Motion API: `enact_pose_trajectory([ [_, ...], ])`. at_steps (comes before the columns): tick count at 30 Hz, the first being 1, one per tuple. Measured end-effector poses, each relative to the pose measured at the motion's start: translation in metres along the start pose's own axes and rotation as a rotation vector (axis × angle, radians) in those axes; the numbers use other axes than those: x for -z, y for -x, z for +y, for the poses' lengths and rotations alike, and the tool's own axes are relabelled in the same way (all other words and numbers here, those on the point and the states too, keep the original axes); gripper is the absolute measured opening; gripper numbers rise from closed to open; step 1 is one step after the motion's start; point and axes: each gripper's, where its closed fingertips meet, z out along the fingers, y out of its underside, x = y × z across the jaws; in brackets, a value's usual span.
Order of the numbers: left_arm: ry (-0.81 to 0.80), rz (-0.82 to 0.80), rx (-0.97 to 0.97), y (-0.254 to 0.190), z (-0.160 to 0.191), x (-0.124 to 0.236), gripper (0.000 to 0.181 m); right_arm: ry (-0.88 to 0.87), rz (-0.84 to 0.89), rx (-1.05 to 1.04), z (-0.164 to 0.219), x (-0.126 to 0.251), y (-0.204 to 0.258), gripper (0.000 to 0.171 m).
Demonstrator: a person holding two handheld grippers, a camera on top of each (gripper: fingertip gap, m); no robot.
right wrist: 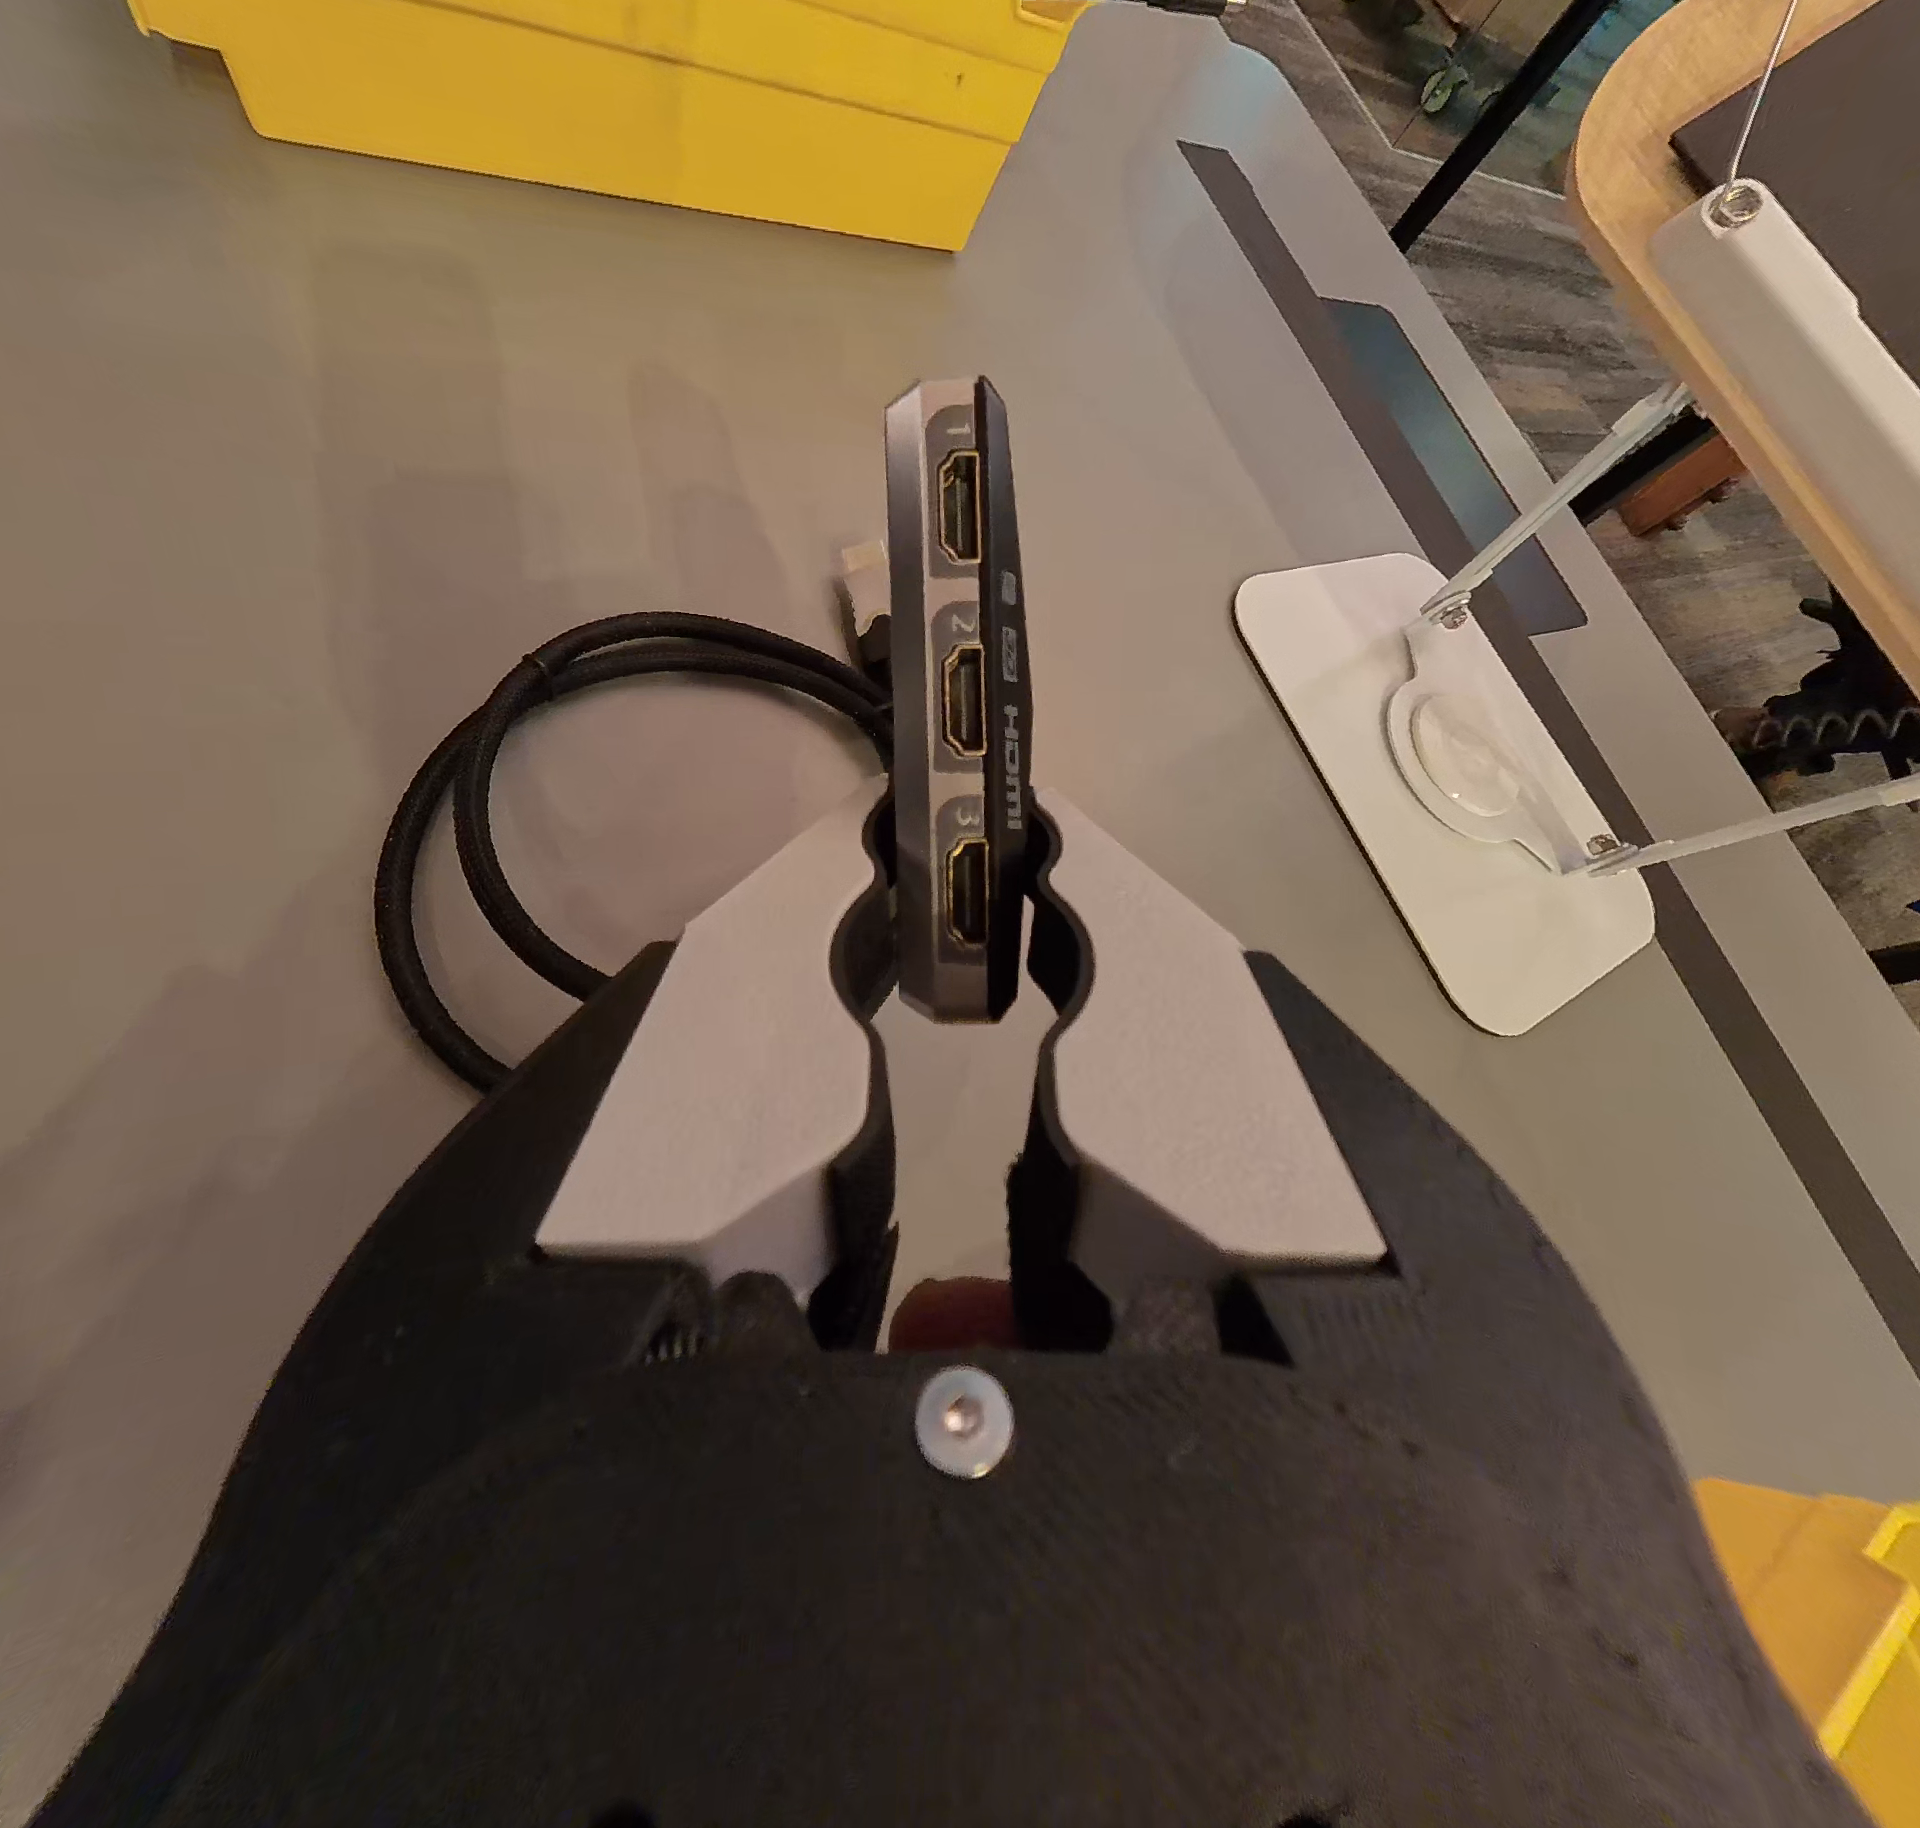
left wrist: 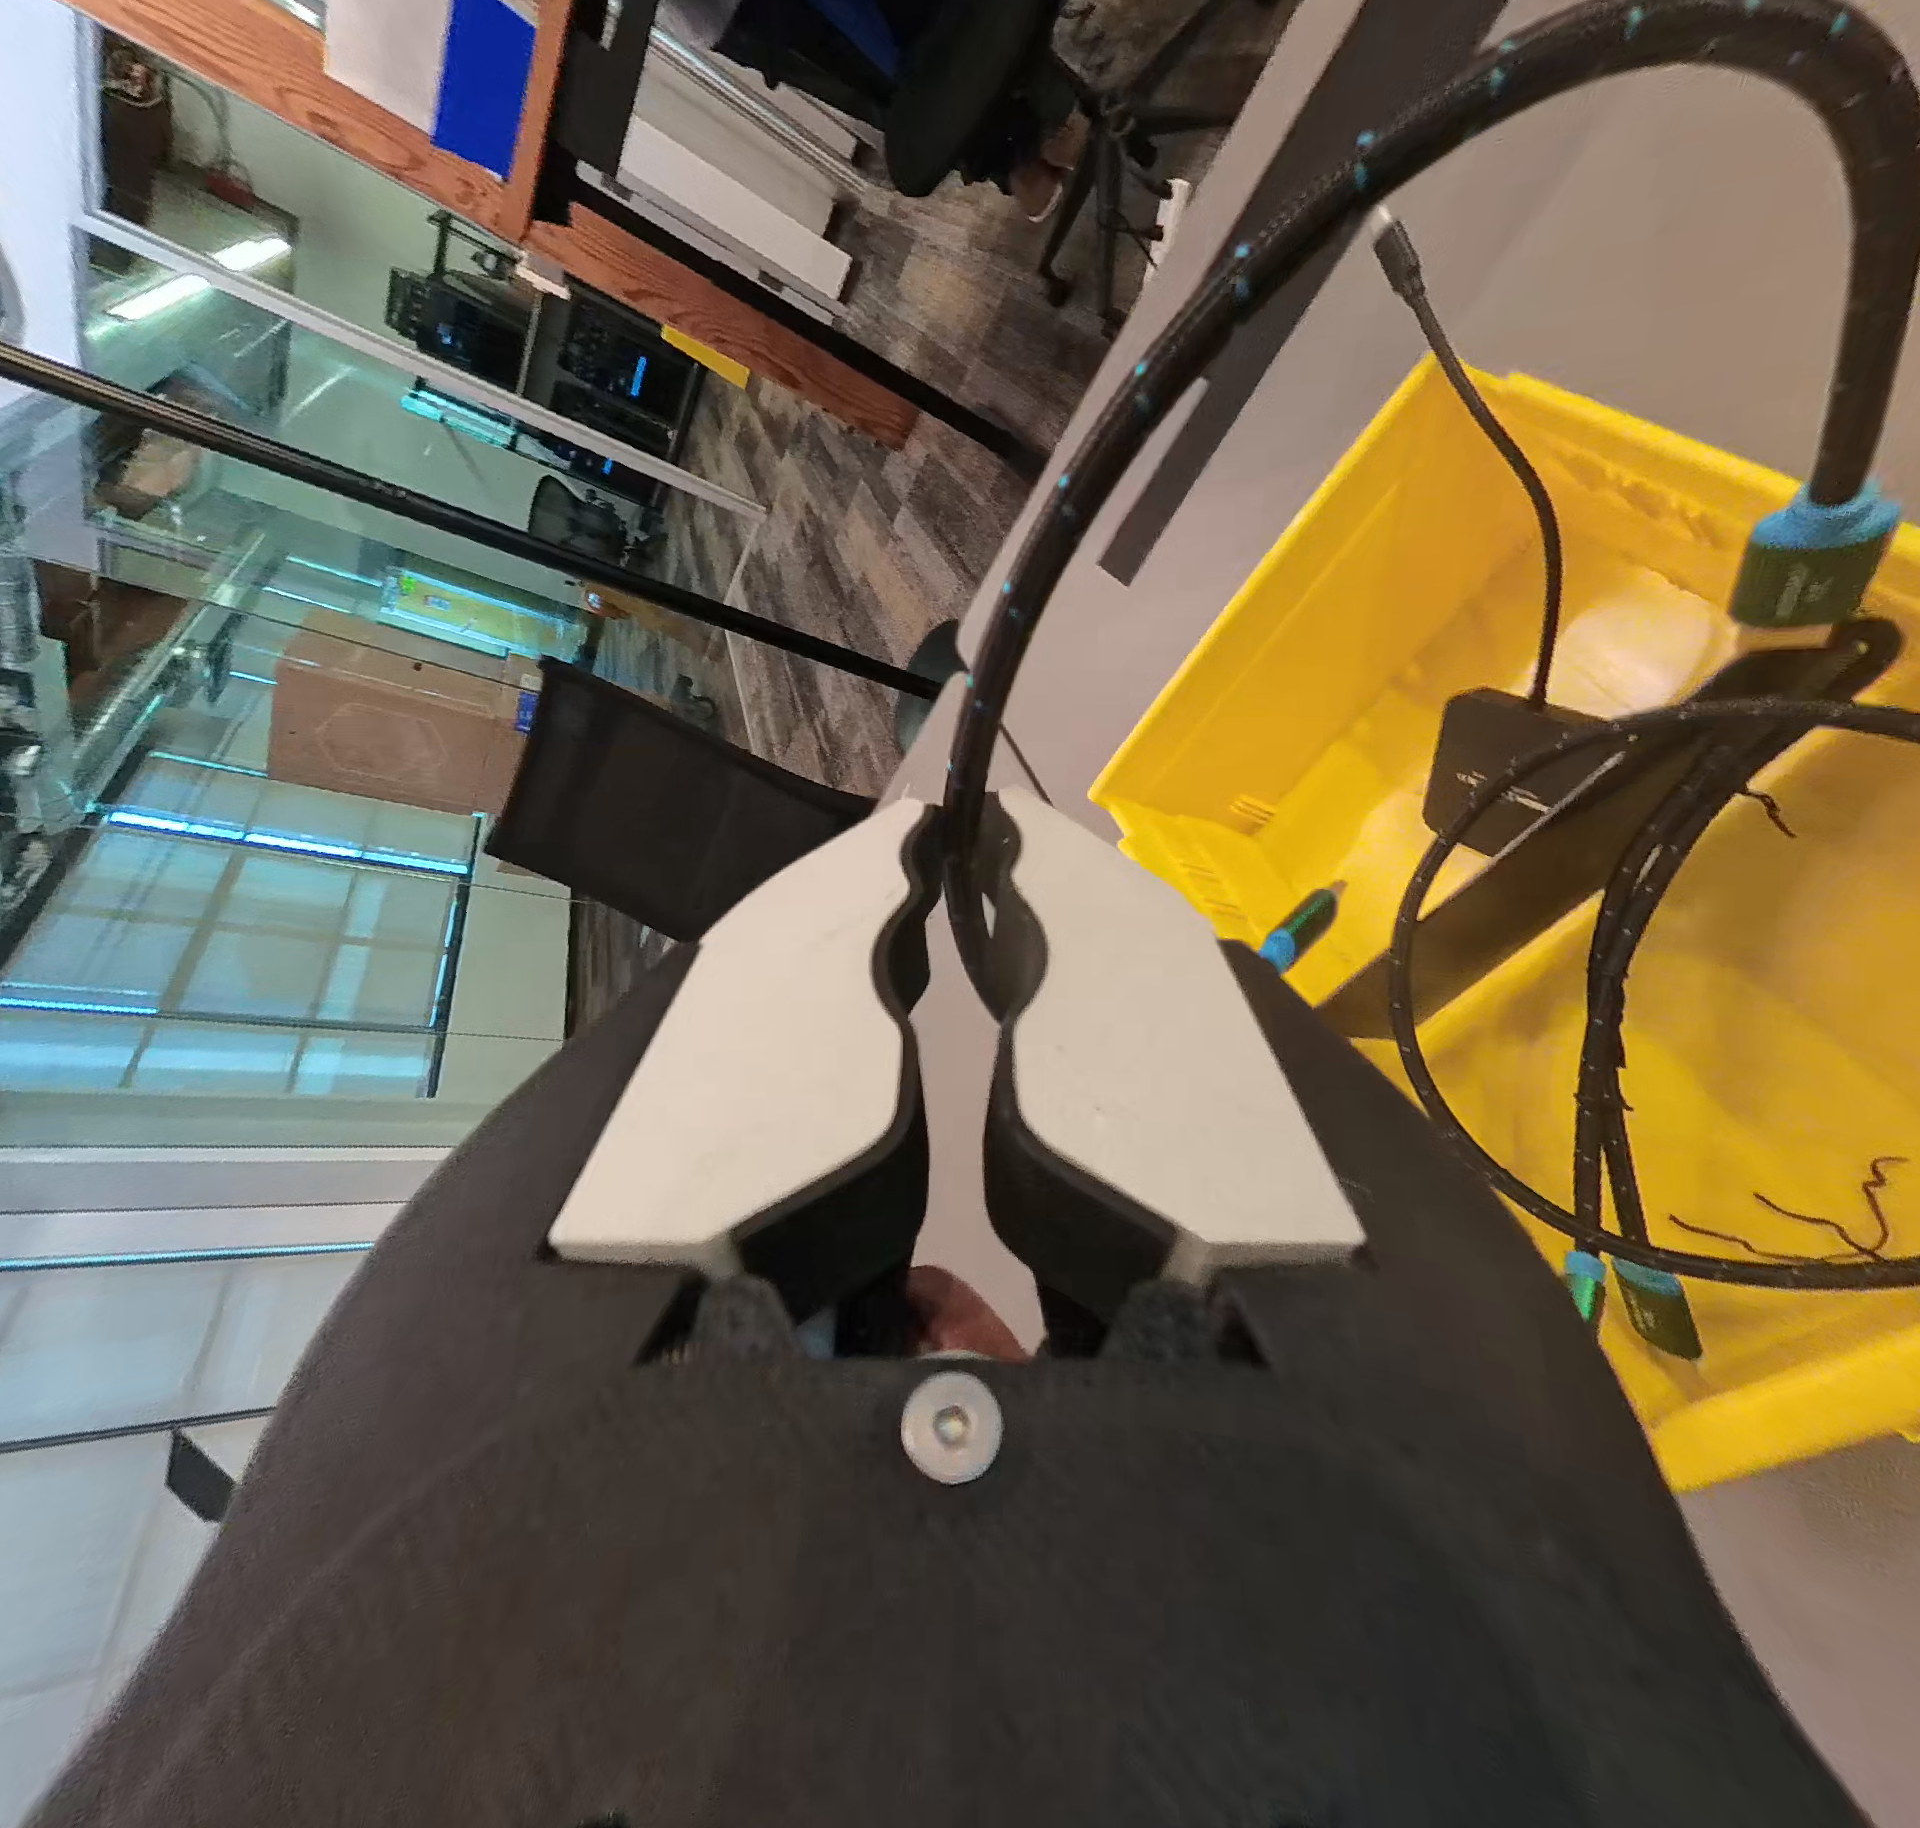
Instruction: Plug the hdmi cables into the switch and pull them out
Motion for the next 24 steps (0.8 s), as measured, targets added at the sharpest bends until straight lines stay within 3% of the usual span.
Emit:
enact_pose_trajectory([
  [8,-0.109,-0.074,0.041,0.007,-0.054,0.02,0.006,0.095,0.134,0.072,0.017,0.001,-0.013,0.018],
  [15,-0.248,-0.01,0.064,-0.039,-0.119,0.027,0.006,0.324,0.339,0.324,0.039,0.004,-0.019,0.018],
  [18,-0.286,0.046,0.073,-0.067,-0.142,0.024,0.006,0.381,0.273,0.403,0.048,-0.009,-0.003,0.022],
  [24,-0.331,0.128,0.108,-0.111,-0.166,0.012,0.006,0.381,0.039,0.349,0.053,-0.032,0.038,0.037],
])
